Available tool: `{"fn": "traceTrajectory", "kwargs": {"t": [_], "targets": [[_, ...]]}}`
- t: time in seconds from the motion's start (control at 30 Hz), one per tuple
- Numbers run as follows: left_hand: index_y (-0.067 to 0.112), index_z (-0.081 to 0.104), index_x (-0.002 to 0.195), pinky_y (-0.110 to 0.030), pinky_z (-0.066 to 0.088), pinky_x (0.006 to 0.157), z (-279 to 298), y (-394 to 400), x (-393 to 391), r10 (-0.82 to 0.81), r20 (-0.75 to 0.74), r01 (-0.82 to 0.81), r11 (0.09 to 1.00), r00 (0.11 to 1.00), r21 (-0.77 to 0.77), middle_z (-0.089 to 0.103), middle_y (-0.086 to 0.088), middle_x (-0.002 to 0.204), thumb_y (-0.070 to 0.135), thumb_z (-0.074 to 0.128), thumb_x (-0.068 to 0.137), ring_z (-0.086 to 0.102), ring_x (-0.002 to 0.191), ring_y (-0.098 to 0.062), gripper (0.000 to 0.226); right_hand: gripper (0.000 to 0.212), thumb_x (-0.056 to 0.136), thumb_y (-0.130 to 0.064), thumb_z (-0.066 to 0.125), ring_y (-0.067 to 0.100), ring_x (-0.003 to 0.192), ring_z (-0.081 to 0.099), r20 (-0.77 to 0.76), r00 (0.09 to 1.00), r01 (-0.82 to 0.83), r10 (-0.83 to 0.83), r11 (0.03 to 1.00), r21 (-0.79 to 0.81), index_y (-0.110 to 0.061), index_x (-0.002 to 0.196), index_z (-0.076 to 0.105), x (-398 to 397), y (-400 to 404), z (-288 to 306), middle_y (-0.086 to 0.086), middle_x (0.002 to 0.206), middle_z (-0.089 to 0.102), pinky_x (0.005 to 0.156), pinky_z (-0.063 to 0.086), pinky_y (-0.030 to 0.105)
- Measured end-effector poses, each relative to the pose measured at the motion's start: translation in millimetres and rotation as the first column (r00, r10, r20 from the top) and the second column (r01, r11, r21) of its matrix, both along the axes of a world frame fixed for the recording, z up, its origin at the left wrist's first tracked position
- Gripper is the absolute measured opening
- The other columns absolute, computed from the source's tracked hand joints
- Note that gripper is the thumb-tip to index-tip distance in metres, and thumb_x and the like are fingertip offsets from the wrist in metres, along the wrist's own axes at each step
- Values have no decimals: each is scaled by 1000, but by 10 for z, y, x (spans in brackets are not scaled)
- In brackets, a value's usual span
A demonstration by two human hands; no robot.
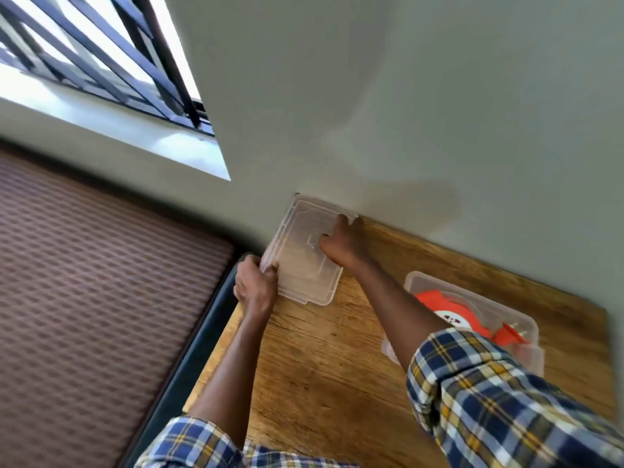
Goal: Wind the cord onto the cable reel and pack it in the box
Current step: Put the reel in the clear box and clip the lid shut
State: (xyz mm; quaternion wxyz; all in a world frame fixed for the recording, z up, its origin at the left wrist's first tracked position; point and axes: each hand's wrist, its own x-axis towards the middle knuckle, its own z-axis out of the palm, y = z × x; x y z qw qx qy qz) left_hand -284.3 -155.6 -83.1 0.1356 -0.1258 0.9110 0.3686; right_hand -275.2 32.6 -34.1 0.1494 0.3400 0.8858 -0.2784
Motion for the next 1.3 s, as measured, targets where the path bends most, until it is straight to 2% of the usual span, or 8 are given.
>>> {"fn": "traceTrajectory", "kwargs": {"t": [0.27, 0.43, 0.67, 0.83, 0.93, 1.03, 1.1, 1.3], "targets": [[16, 78, 116, -34, 47, 78, 82, -35, 153, 147, -168, -122, 981, 975, 150, 75, -8, 112, 22, 74, 98, 70, 103, -29, 20, 57, 91, -24, 64, 31, 127, 55, -267, 908, 239, -324, 922, -305, -7, 143, 49, 173, -46, 6, 14, 143, 52, 93, 46, 30], [11, 79, 102, -29, 57, 78, 632, 99, 306, 143, -337, 115, 760, 930, 639, 79, 0, 91, -1, 72, 93, 72, 86, -13, 16, 56, 106, -53, 41, 31, 109, 66, -264, 701, 368, -663, 653, -662, -6, 126, 64, 446, 185, 406, 19, 127, 68, 88, 54, 39], [19, 78, 101, -39, 52, 102, 1425, 410, 636, -401, -615, 730, 457, 679, 508, 75, -6, 119, -14, 79, 84, 67, 125, -23, 37, 85, 79, -83, 50, 34, 91, 72, -55, 425, 33, -903, 76, -997, -9, 117, 67, 1651, 890, 946, 16, 108, 74, 74, 57, 39], [37, 76, 121, -32, 35, 122, 1408, 537, 910, -806, -493, 942, 242, 328, 231, 41, 13, 164, -7, 80, 85, 28, 158, -10, 57, 22, 77, -21, 73, 33, 77, 73, -75, 387, 139, -919, 139, -981, -7, 92, 80, 2630, 1205, 819, 14, 90, 78, 64, 61, 37], [54, 67, 130, -37, 36, 122, 1243, 466, 987, -747, -321, 783, 410, 583, 468, 44, 16, 163, -29, 50, 82, 36, 153, -6, 97, 17, 85, -19, 72, 31, 83, 75, -204, 331, 268, -921, 299, -916, -11, 96, 80, 2962, 1234, 748, 13, 101, 78, 69, 62, 39], [43, 67, 129, -46, 50, 106, 1048, 467, 1073, -546, -125, 484, 586, 829, 650, 67, -4, 141, -11, 54, 100, 65, 120, -14, 62, 15, 91, -22, 74, 30, 87, 73, -296, 295, 511, -909, 412, -755, -14, 104, 73, 3053, 1164, 668, 11, 105, 75, 76, 62, 42], [23, 70, 123, -45, 58, 92, 950, 548, 1182, -557, 38, 391, 628, 829, 673, 72, -22, 128, 17, 61, 108, 72, 99, -24, 19, 23, 92, -23, 75, 31, 91, 73, -330, 309, 544, -892, 451, -708, -12, 112, 72, 3060, 1056, 638, 10, 107, 74, 80, 62, 45], [-1, 74, 115, -41, 67, 75, 777, 752, 1388, -548, 148, 320, 663, 823, 677, 80, -21, 106, 19, 70, 102, 81, 89, -33, 24, 29, 91, -25, 75, 23, 85, 73, -434, 286, 604, -854, 513, -610, -11, 117, 72, 3151, 892, 647, 6, 103, 75, 68, 60, 34]]}}
